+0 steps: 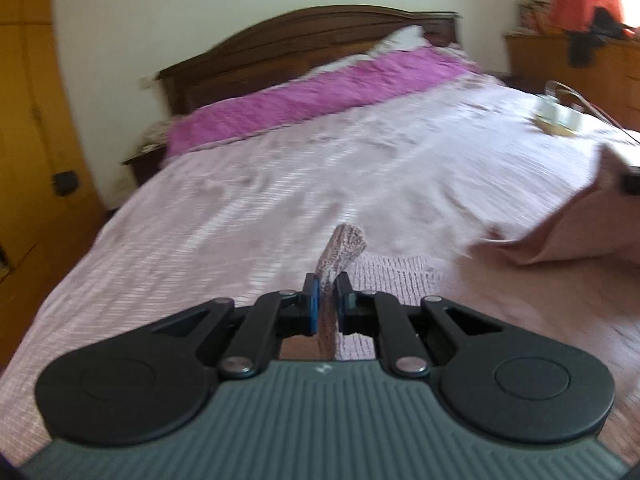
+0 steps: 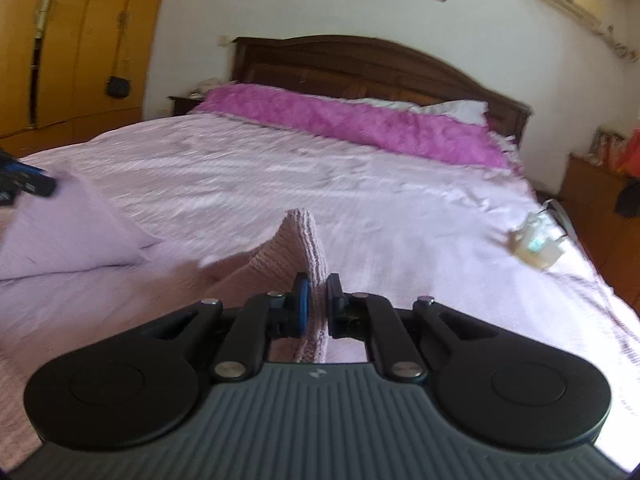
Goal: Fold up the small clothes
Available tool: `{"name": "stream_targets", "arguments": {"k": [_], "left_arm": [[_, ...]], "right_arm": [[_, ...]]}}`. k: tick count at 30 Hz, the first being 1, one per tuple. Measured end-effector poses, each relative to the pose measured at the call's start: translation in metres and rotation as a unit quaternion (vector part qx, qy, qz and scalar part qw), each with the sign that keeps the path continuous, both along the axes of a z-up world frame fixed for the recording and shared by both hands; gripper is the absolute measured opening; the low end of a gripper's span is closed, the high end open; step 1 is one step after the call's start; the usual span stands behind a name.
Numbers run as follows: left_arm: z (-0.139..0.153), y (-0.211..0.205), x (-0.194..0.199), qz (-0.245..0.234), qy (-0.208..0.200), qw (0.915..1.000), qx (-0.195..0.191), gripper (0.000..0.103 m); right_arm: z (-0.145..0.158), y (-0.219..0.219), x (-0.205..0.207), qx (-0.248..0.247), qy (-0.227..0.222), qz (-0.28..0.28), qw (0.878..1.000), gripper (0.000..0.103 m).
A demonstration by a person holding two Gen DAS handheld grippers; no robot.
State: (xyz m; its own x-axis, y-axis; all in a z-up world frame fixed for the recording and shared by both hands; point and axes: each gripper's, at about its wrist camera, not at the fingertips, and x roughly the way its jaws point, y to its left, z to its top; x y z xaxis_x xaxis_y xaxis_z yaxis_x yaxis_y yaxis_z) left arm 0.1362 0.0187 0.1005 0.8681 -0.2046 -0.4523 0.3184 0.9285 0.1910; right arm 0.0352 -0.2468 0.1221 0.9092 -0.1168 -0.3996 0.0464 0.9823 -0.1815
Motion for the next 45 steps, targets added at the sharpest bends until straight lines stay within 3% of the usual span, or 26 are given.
{"name": "stream_targets", "arguments": {"k": [5, 13, 17, 23, 27, 33, 38, 41, 45], "left_arm": [[-0.011, 0.028, 0.040, 0.043, 0.031, 0.9983, -0.026, 0.011], [-0.056, 0.049, 0.078, 0.063, 0.088, 0.9935, -0.034, 0.012], [-0.063, 0.059, 0.088, 0.067, 0.111, 0.9905, -0.048, 0.013], [-0.053, 0.071, 0.086, 0.080, 0.125, 0.9868, -0.065, 0.015], [-0.033, 0.078, 0.076, 0.081, 0.125, 0.9853, -0.084, 0.015], [-0.014, 0.068, 0.043, 0.039, 0.121, 0.9867, -0.101, 0.015], [-0.033, 0.057, 0.031, 0.016, 0.151, 0.9803, -0.127, 0.015], [-0.054, 0.058, 0.037, 0.040, 0.172, 0.9764, -0.125, 0.015], [-0.067, 0.070, 0.044, 0.054, 0.180, 0.9710, -0.148, 0.015]], "right_arm": [[-0.001, -0.034, 0.023, -0.003, 0.009, -0.046, 0.999, 0.009], [-0.053, -0.063, 0.070, 0.003, 0.083, -0.076, 0.994, 0.009], [-0.070, -0.074, 0.082, 0.041, 0.115, -0.083, 0.989, 0.010], [-0.054, -0.105, 0.080, 0.139, 0.111, -0.096, 0.979, 0.012], [-0.034, -0.116, 0.066, 0.167, 0.090, -0.106, 0.976, 0.015], [-0.018, -0.111, 0.041, 0.212, 0.082, -0.058, 0.972, 0.018], [-0.036, -0.095, 0.031, 0.213, 0.104, -0.036, 0.971, 0.018], [-0.057, -0.096, 0.038, 0.200, 0.125, -0.062, 0.970, 0.018], [-0.072, -0.108, 0.040, 0.241, 0.119, -0.081, 0.960, 0.018]]}}
